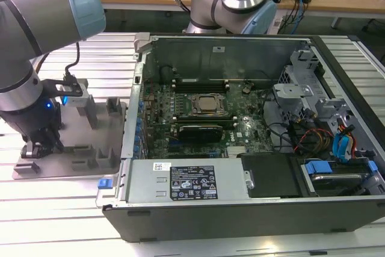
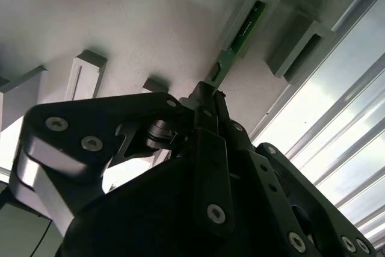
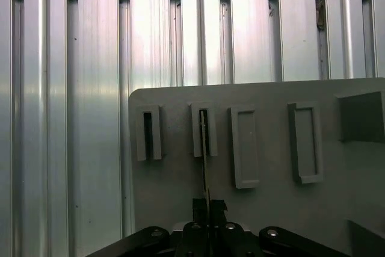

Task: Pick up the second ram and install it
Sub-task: 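Pick up the second ram and move it above second insertion slot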

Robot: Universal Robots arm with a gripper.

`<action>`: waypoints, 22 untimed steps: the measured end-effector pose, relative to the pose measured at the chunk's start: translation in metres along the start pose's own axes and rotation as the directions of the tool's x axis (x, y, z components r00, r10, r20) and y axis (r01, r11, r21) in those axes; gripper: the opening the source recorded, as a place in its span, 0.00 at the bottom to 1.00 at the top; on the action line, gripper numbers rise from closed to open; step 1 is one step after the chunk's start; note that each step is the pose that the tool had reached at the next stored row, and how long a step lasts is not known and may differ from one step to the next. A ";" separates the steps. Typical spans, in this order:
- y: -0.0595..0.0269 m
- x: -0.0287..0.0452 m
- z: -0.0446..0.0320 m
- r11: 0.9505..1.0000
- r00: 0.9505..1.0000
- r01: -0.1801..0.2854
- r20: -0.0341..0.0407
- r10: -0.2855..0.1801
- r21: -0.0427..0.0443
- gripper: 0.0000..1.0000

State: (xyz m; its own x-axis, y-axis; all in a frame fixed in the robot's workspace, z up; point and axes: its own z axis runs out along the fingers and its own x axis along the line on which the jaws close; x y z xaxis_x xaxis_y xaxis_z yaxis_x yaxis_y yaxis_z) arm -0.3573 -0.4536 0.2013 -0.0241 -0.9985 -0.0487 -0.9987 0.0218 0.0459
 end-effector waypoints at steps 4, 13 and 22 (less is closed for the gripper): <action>0.0000 0.0000 0.0002 1.000 1.000 0.000 0.000 0.000 0.000 0.11; 0.0005 -0.0005 -0.0110 1.000 1.000 0.000 0.000 0.000 0.000 0.11; 0.0009 -0.0010 -0.0203 1.000 1.000 0.000 0.000 0.000 0.000 0.11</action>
State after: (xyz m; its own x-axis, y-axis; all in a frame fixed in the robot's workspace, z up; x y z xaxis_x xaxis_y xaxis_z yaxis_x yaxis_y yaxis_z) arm -0.3573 -0.4536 0.2216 -0.0241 -0.9985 -0.0488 -0.9987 0.0219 0.0459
